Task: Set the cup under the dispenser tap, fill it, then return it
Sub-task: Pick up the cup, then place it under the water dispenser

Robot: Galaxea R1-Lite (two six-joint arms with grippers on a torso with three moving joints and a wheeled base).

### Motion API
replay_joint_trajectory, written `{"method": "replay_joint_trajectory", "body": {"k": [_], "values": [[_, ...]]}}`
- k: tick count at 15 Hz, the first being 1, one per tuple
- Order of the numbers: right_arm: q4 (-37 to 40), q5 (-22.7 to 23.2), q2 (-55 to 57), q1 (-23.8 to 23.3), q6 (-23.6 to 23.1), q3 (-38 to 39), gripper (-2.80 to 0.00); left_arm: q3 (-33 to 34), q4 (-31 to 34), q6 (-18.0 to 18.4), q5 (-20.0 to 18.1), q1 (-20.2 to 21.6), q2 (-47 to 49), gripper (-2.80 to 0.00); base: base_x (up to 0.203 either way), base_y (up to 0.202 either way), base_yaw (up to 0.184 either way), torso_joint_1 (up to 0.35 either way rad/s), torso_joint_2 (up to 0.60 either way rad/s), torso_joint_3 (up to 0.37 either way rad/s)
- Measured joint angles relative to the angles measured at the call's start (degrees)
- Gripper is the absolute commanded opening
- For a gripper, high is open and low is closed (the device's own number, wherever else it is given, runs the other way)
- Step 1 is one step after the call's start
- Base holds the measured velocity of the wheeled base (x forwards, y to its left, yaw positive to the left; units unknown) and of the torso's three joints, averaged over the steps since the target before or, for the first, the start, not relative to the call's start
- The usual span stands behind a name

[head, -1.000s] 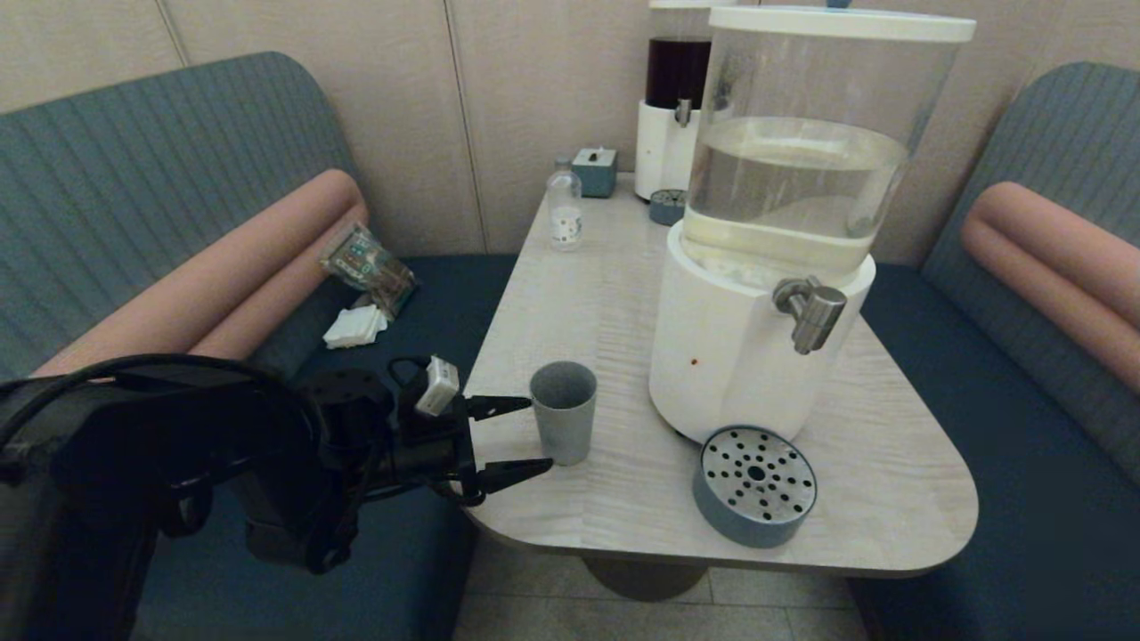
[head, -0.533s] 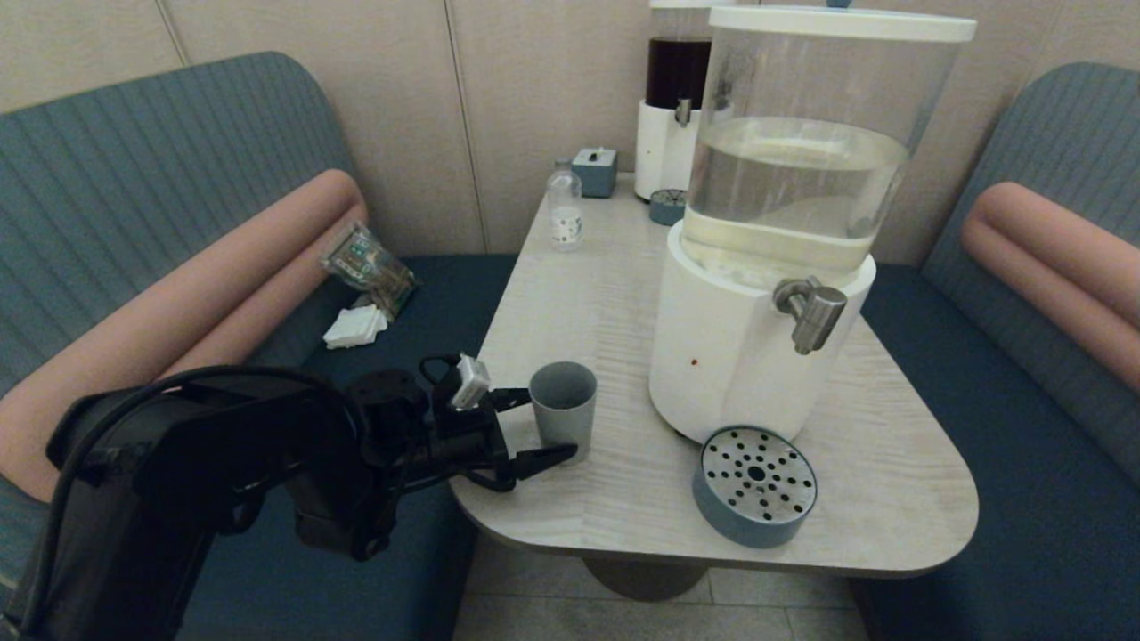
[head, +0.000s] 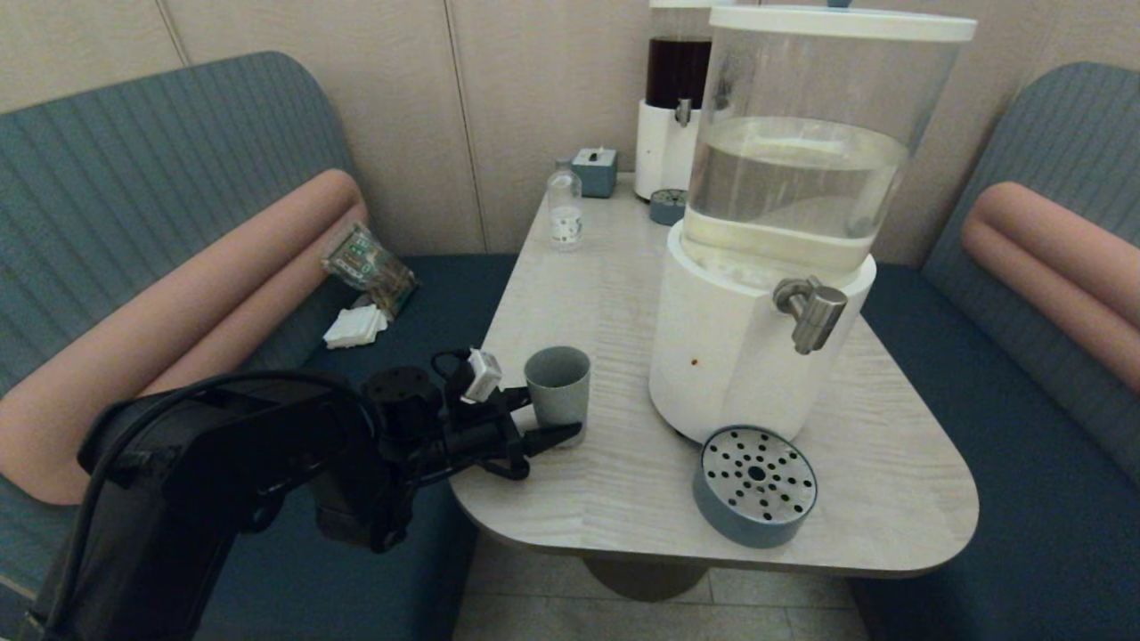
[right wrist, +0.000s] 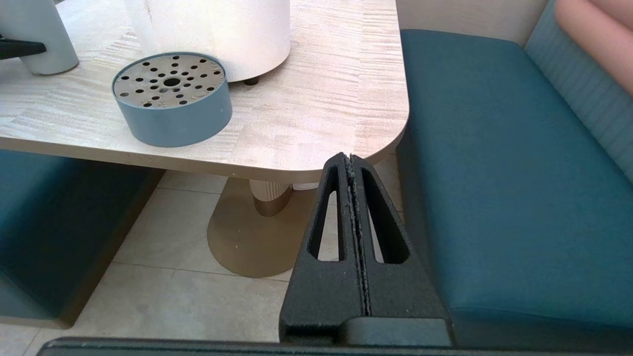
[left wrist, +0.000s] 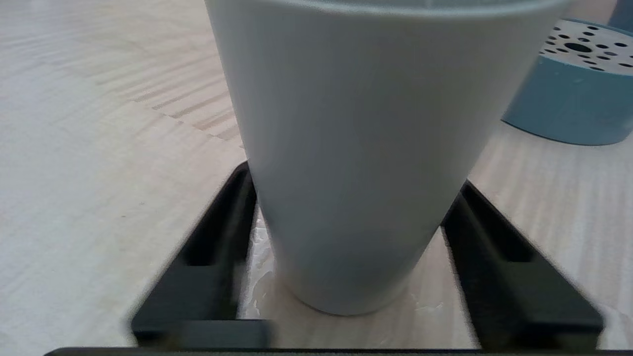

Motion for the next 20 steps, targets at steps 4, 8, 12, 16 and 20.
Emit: {"method": "replay_joint_trajectory", "body": {"k": [4,8,12,16,20], "values": [[0.01,-0.01,0.00,0.02,0.00,0.00,-2.80,1.78,0.00,-0.09,-0.01,-0.43,-1.47,-2.80,0.000,0.000,0.000,0.000,0.00,0.000],[-0.01,-0.01,0.00,0.02,0.01,0.00,-2.80,7.83,0.00,-0.32,0.60,-1.90,-7.24,-2.80,0.000,0.000,0.000,0.000,0.00,0.000],[-0.01,-0.01,0.00,0.02,-0.02,0.00,-2.80,13.07,-0.01,-1.64,5.11,-8.72,-14.76,-2.80,0.000,0.000,0.000,0.000,0.00,0.000],[-0.01,-0.04,0.00,0.02,0.00,0.00,-2.80,11.00,0.00,-3.68,13.34,-18.71,-17.14,-2.80,0.000,0.000,0.000,0.000,0.00,0.000],[-0.01,0.01,0.00,0.02,0.01,0.00,-2.80,2.12,0.00,-5.47,18.12,-23.72,-13.71,-2.80,0.000,0.000,0.000,0.000,0.00,0.000]]}}
